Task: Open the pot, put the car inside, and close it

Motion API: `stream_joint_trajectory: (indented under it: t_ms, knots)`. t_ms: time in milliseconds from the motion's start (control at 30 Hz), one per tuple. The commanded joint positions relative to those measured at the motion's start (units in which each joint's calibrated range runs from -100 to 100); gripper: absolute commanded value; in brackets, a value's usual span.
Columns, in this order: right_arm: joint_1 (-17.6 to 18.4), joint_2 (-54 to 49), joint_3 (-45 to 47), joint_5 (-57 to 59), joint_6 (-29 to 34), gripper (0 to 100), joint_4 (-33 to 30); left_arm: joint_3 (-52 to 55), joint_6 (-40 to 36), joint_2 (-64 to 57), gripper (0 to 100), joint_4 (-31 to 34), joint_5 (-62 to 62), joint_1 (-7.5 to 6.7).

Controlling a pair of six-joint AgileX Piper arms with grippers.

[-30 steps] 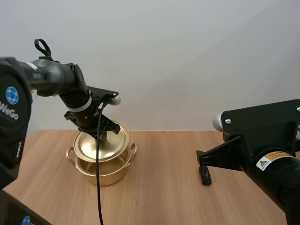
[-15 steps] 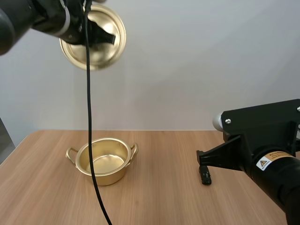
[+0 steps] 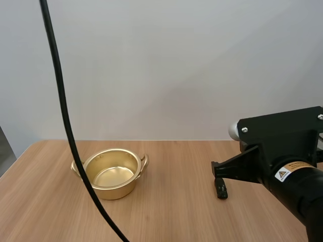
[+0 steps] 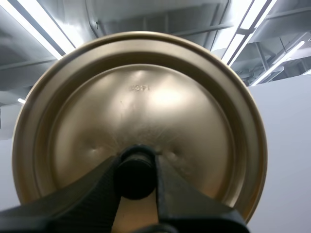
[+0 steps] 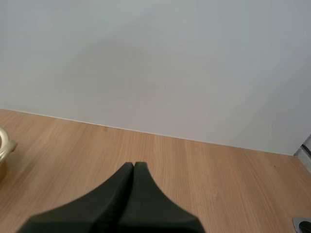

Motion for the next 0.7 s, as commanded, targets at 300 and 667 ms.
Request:
stream_joint_trajectory:
  t_ms: [300,667]
  knots:
    - [-0.05,37.36,-12.24,-1.4,-4.49,0,-0.53,-1.8,-0.03,-3.82,0,0.0,2.16,-0.01]
    - [-0.05,70.04,-30.26,21.52,-4.41,0,-3.37,-1.85,0.06,-3.82,0,0.0,2.58,-0.01]
